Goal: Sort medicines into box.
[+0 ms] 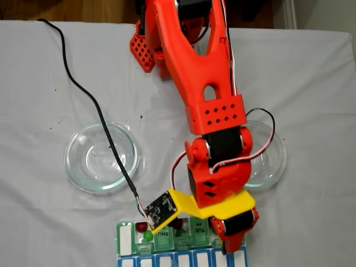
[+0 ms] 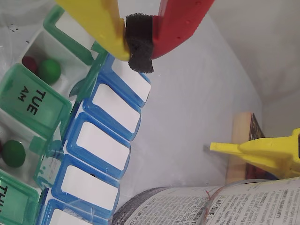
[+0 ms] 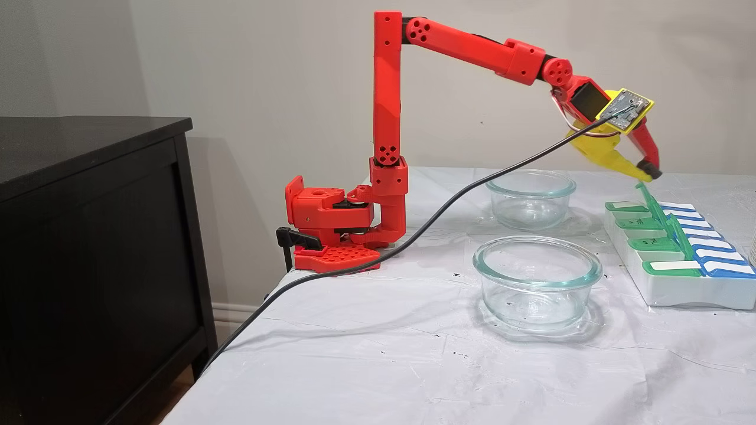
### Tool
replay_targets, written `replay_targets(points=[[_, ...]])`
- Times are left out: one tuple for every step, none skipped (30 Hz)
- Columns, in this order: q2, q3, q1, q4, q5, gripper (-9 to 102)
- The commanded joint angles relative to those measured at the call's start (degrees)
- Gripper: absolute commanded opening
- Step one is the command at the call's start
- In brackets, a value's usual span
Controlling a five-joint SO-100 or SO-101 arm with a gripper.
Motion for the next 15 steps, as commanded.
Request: replay_targets(points=[[-1.58,-5.62,0.53,2.99,-1.41,0],[-1.85,-6.06,0.44,3.87,-1.67,0],[-1.85,-6.5,0.35,4.92,-1.85,0],[-1.85,-6.86,0.18,6.33,-2.2,0],[-1.85,-7.03,0.0,7.21,-2.29,0],[-1.85,-7.29,-0.18,8.53,-2.55,0],[-1.85,-7.47,-0.44,9.67,-2.99,0],[-2.02,-7.82,-0.62,10.63,-3.16,0],[-2.37,-8.26,-0.7,11.69,-3.34,0],[-2.9,-8.79,-0.79,12.57,-3.52,0],[-3.43,-9.32,-0.79,13.36,-3.6,0],[-3.96,-9.93,-0.79,14.24,-3.69,0],[-4.39,-10.46,-0.79,14.85,-3.69,0],[-4.75,-10.9,-0.79,15.47,-3.78,0],[-5.1,-11.16,-0.88,16.08,-3.96,0]])
